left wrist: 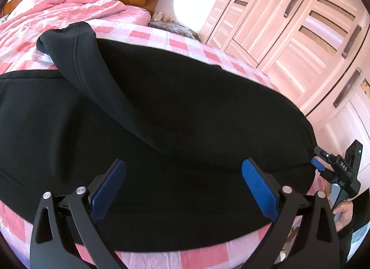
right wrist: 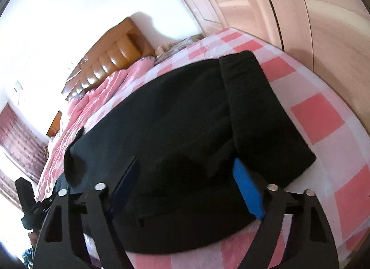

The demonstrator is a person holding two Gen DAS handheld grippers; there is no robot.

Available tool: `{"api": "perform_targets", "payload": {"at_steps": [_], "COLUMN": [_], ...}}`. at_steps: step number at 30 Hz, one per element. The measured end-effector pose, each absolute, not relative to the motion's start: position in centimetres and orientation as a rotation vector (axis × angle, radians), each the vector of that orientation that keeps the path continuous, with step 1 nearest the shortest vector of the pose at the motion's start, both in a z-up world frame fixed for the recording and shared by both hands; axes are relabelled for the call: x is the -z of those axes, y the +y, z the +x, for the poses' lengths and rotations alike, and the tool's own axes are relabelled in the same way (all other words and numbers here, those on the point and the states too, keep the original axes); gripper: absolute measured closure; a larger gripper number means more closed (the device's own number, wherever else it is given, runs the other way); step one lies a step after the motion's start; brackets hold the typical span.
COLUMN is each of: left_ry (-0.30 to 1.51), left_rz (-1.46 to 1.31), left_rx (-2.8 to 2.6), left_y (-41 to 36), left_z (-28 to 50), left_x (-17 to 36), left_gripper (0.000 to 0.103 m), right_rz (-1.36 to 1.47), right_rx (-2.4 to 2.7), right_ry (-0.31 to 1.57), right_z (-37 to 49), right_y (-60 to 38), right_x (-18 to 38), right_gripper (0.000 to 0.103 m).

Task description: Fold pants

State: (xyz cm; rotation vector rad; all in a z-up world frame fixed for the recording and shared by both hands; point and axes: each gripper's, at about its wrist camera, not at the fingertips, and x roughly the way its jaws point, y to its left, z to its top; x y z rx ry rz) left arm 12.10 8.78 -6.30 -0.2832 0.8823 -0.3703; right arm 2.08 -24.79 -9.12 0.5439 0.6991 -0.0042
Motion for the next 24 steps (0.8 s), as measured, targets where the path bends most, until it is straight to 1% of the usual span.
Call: {"api": "perform_targets", "payload": {"at_steps": [1, 2, 4, 7, 10, 13, 16, 17, 18, 19, 20, 21, 22, 24], "left_ry": [0.879, 0.876, 0.879, 0.887, 0.899, 0.899, 0.91, 0.909, 0.901, 0.895, 0.898, 0.891, 0.876, 0.832], "left_rz": [-0.29, -0.298, -0.323, -0.375, -0.414, -0.415, -0.407, -0.415, -0.409, -0.38, -0.368, -0.378, -0.403, -0.409], "left_rx": [0.368, 0.366, 0.354, 0.341, 0.322, 0.29, 0.201, 0.175, 0.151, 0.111, 0.097, 0.087, 0.103, 0.132], "left_y": [8.8, 9.0, 9.5, 10.3, 10.7, 10.4, 10.3, 10.5, 10.6, 10.6, 10.7, 11.2, 11.8, 12.4], "left_z": [12.2, 12.5, 13.3, 14.2, 15.0, 16.2, 17.8, 18.3, 18.6, 19.0, 19.2, 19.3, 19.2, 18.3], "left_x": [6.2, 6.2, 6.2, 6.2, 6.3, 6.4, 6.9, 7.2, 7.2, 7.1, 7.1, 7.0, 6.8, 5.6], "left_gripper": [0.003, 0.003, 0.003, 0.003, 0.003, 0.003, 0.006, 0.015, 0.021, 0.042, 0.072, 0.085, 0.091, 0.093], "right_rz": [0.56, 0.569, 0.578, 0.613, 0.652, 0.613, 0.59, 0.593, 0.598, 0.595, 0.584, 0.574, 0.583, 0.599], "right_rx": [0.003, -0.001, -0.003, -0.003, 0.004, 0.031, 0.032, 0.028, 0.025, 0.032, 0.047, 0.063, 0.063, 0.05], "right_ry": [0.696, 0.696, 0.689, 0.676, 0.658, 0.652, 0.658, 0.658, 0.658, 0.657, 0.656, 0.652, 0.639, 0.625], "right_z": [2.3, 2.2, 2.0, 1.5, 1.4, 1.5, 1.5, 1.5, 1.5, 1.5, 1.4, 1.4, 1.2, 0.8], "right_y": [-24.7, -24.9, -24.8, -25.7, -26.2, -25.6, -25.4, -25.5, -25.5, -25.7, -25.7, -25.9, -26.3, -26.8], "right_x": [9.3, 9.5, 9.9, 10.1, 10.5, 10.4, 10.4, 10.4, 10.4, 10.3, 10.3, 10.3, 10.4, 10.4], "right_gripper": [0.032, 0.034, 0.043, 0.05, 0.051, 0.051, 0.051, 0.051, 0.054, 0.065, 0.073, 0.084, 0.089, 0.091]}}
